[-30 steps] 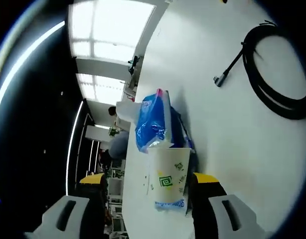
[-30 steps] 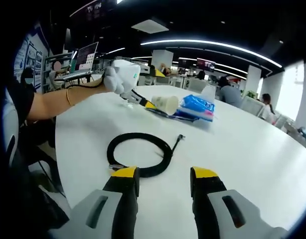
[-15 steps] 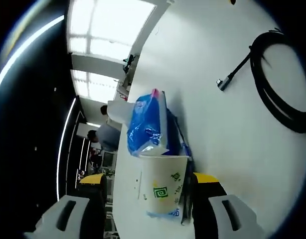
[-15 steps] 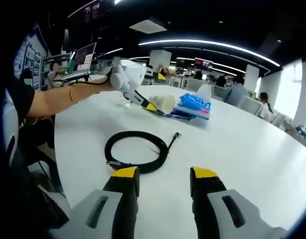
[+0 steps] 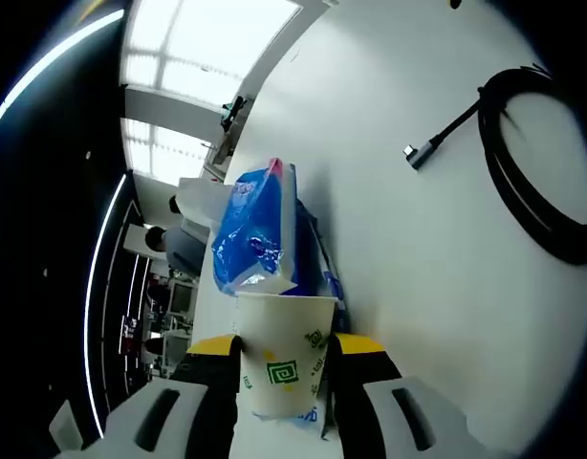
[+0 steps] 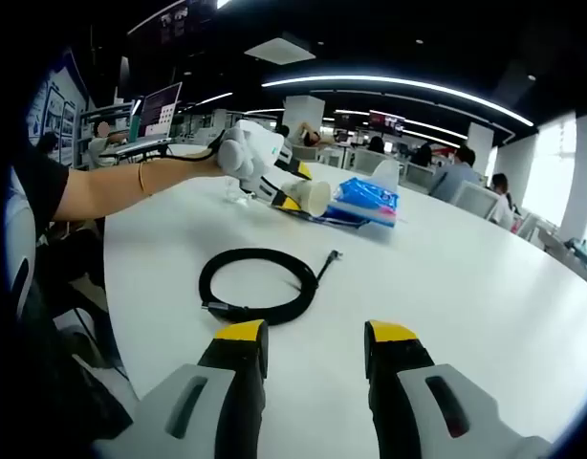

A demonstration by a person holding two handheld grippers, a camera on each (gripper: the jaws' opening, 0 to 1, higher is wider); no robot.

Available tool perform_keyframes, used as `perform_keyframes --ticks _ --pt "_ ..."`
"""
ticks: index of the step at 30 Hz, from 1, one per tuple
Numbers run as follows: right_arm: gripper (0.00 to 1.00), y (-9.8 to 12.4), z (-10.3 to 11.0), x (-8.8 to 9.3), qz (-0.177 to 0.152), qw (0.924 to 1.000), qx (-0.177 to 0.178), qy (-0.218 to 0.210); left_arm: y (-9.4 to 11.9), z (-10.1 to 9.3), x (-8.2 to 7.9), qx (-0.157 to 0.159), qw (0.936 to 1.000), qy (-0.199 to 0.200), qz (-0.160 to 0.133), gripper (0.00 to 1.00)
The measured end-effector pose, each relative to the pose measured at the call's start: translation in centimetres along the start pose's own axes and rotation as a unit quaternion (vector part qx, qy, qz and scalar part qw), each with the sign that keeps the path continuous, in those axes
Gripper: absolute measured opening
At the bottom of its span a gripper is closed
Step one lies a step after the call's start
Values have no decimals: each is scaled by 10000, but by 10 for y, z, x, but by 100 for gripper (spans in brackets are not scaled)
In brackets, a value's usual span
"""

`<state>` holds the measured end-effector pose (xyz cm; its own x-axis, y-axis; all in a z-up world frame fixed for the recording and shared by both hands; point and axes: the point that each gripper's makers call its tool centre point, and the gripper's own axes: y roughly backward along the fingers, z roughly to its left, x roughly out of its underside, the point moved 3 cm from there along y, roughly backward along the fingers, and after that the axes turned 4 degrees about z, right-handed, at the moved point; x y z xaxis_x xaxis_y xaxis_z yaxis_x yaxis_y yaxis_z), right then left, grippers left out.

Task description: Arrange the tabletop items into an orderly group along one side of the table until the central work area is clear of visible clutter.

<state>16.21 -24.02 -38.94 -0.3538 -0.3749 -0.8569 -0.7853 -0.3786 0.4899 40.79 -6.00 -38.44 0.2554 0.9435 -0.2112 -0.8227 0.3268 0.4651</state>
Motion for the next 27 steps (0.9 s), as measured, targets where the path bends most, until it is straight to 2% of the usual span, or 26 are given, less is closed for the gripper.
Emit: perform_keyframes --ticks 5,19,22,27 --pt "39 0 0 1 8 10000 9 -6 5 -2 -1 -90 9999 54 -48 35" --pt "39 -1 2 0 5 10000 -24 15 21 3 -5 -717 9969 181 -261 34" --pt "39 -1 2 0 0 10000 -23 8 27 5 -6 -903 9946 337 -376 34" --pt "39 0 3 0 11 10000 -16 -3 35 8 -11 -908 9870 1082 -770 34"
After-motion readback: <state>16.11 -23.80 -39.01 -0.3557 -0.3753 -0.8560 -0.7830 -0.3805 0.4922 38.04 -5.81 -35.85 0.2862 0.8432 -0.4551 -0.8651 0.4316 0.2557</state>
